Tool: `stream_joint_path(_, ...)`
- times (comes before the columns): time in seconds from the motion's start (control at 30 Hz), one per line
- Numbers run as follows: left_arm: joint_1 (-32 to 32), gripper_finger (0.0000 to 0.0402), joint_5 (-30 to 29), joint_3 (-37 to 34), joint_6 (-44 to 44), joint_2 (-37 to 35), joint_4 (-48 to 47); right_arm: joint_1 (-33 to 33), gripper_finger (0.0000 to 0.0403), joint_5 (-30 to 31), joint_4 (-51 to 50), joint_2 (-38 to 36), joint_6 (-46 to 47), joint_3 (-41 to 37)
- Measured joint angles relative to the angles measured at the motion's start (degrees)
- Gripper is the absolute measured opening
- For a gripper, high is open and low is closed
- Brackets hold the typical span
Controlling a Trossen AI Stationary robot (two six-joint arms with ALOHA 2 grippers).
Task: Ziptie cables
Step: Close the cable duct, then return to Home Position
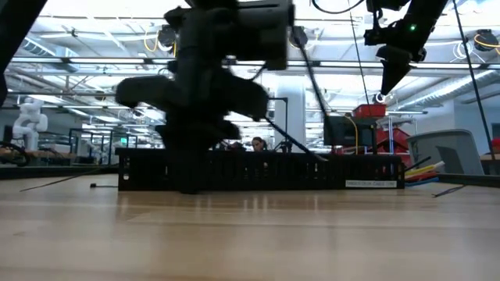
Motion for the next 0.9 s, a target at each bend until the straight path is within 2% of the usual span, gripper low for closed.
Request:
stream_joint_path(0.1, -0.47, 0.0000, -0.06, -5.54, -3.36, -4.34, 1.20, 0.00, 0.0000, 0.03, 0.27, -0.02, -0.11, 0.00)
stream_joint_path(0.2, -0.97, 0.0000, -1.26, -14.09, -7.46, -10.32, 0.72, 0.00, 0.0000, 0.02, 0.45, -0.02, -0.22, 0.00)
stream_joint_path(0.27, -1.38, 0.0000, -2.16, -19.79, -10.10, -14.63, 3.56, 0.00, 0.0000, 0.02, 0.96, 0.00, -0.17, 0.00)
stream_joint_path(0.33, -1.54, 0.0000, -4.89, -25.75, -12.43, -18.89, 3.54, 0.00, 0.0000, 0.04, 1.54, -0.05, -0.13, 0.00)
stream_joint_path(0.47, -1.49, 0.0000, -12.71, -33.24, -17.81, -26.26, 12.71, 0.00, 0.0000, 0.01, 3.67, -0.02, 0.52, 0.00)
stream_joint_path(0.57, -1.19, 0.0000, -17.68, -37.12, -21.90, -30.20, 17.46, 0.02, 0.0000, -0.07, 4.12, 0.00, 1.68, 0.02)
stream_joint_path(0.67, -1.10, 0.0000, -20.23, -40.12, -23.58, -33.76, 17.11, 0.01, 0.0000, -0.09, 4.15, -0.04, 2.44, 0.02)
stream_joint_path(0.8, -1.05, 0.0000, -20.14, -41.70, -25.51, -36.35, 17.27, 0.04, 0.0000, -0.19, 4.16, -0.02, 3.04, 0.02)
stream_joint_path(0.9, -2.20, 0.0000, -13.52, -41.63, -25.35, -38.42, 17.89, 0.16, 0.0000, -0.66, 3.97, -0.01, 3.04, 0.02)
